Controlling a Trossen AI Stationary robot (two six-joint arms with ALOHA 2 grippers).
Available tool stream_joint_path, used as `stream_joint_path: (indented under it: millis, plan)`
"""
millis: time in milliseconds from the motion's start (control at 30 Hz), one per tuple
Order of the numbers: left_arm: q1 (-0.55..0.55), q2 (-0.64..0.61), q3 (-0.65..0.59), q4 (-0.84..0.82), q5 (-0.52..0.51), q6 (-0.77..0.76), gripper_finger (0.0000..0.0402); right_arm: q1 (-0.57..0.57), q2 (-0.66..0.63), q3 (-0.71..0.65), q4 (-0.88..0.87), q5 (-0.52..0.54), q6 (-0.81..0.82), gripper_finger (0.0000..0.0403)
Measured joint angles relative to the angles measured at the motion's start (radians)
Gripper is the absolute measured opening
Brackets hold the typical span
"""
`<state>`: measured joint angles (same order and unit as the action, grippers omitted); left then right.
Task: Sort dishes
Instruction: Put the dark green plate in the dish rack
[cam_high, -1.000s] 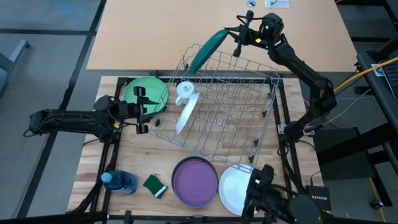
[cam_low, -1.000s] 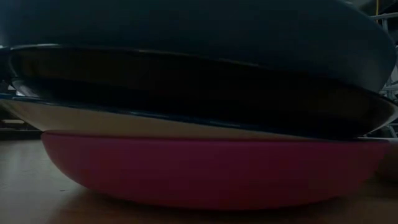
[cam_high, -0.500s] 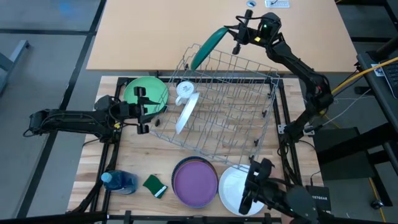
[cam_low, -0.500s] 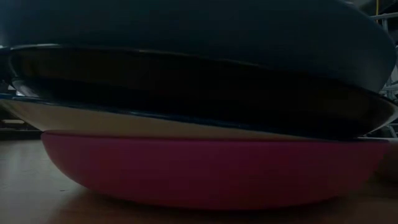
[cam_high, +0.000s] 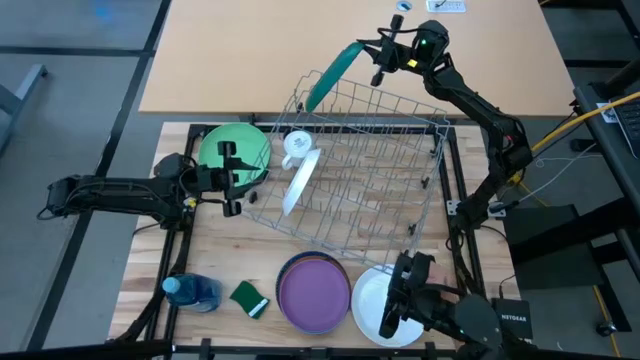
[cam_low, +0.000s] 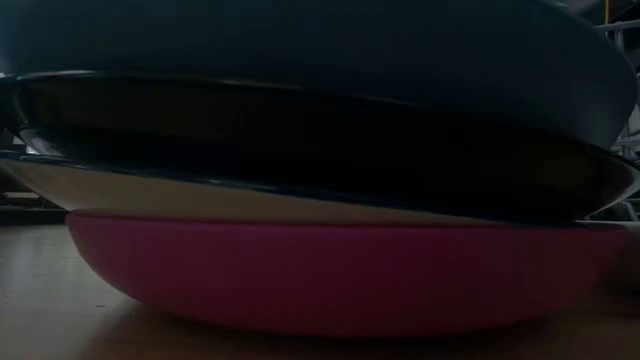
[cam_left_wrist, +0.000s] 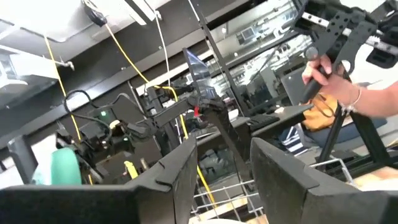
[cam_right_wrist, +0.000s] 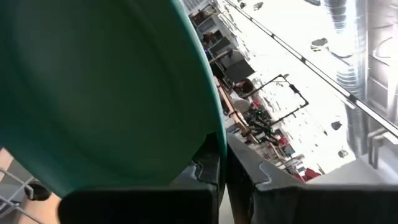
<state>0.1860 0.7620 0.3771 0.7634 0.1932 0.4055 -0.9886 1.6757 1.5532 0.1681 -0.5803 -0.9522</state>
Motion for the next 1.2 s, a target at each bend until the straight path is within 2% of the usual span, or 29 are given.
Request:
stream_joint_path:
  millis: [300,600,1200]
  plan:
    - [0.000,0.000,0.000,0.002,0.000,-0.035,0.0141,0.000,0.086,0.000,0.015,-0.007,-0.063,0.0012]
    - [0.005,0.000,0.000,0.003,-0.021,0.021,0.0141,-0.009,0.083,0.000,-0.001,-0.014,-0.064,0.0012]
    - [0.005,0.000,0.000,0.002,-0.026,0.014,0.0141,-0.007,0.081,0.000,-0.155,-0.015,-0.077,0.0012]
